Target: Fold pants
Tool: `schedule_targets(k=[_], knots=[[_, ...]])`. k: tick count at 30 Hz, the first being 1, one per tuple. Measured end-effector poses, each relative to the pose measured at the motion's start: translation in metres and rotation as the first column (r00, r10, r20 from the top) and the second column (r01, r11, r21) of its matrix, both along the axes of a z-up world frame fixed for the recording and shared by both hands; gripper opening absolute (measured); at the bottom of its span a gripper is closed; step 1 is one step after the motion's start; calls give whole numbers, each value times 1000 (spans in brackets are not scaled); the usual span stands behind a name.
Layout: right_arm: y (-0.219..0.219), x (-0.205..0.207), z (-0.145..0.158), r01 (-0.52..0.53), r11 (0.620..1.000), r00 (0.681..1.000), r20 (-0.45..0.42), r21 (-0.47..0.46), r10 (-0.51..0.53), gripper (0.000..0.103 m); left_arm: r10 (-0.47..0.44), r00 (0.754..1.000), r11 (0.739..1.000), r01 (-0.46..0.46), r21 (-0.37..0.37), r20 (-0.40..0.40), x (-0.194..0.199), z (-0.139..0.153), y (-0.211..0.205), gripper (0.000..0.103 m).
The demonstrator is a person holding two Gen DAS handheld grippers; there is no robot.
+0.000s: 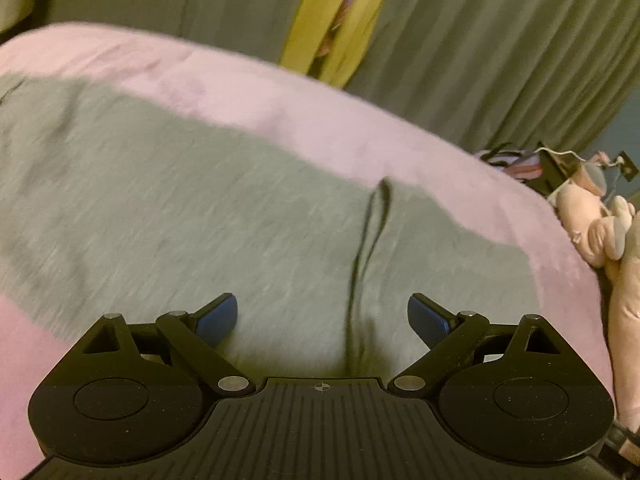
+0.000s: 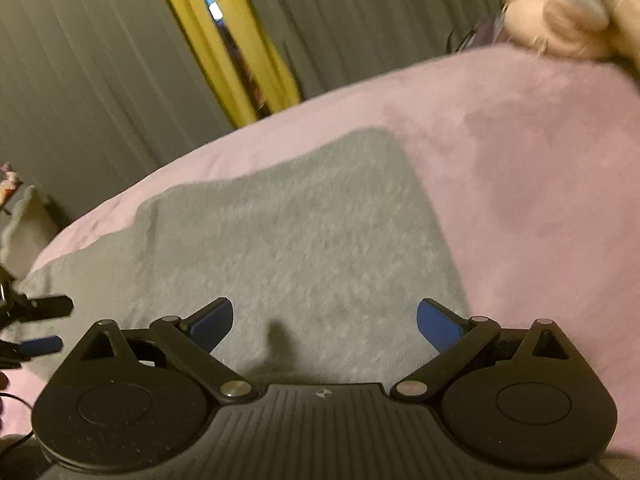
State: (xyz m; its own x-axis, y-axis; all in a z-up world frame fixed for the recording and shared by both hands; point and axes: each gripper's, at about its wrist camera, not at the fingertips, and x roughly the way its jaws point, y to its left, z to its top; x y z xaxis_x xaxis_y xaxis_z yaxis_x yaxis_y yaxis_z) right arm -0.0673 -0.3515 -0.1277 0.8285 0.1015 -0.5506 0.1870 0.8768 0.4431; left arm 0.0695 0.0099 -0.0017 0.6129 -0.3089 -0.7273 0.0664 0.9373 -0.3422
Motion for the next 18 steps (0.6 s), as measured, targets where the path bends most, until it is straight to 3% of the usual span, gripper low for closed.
schedule_targets(k=[6,12,13,14,17,18], knots=[[-11,3,-4,56,998,998,0,39,-56,99,-97,995,994,97,46,-1,44,-15,-36,88],[-10,4,-6,36,999,999,2,30,-36,99,-154,984,988,153,-22,-85,82,-36,-60,77],[-10,6,-7,35,999,999,2,33,-35,99,-168,981,986,165,-33,-94,86,-38,-65,66],[-11,6,-8,34,999,999,4,35,-34,99,-171,980,985,169,-36,-102,91,-39,-69,48],[-11,7,-8,31,999,999,9,38,-32,99,-175,979,985,172,-32,-109,98,-39,-75,26],[-12,7,-8,29,999,999,12,38,-30,99,-185,979,983,184,-17,-88,96,-36,-78,24]])
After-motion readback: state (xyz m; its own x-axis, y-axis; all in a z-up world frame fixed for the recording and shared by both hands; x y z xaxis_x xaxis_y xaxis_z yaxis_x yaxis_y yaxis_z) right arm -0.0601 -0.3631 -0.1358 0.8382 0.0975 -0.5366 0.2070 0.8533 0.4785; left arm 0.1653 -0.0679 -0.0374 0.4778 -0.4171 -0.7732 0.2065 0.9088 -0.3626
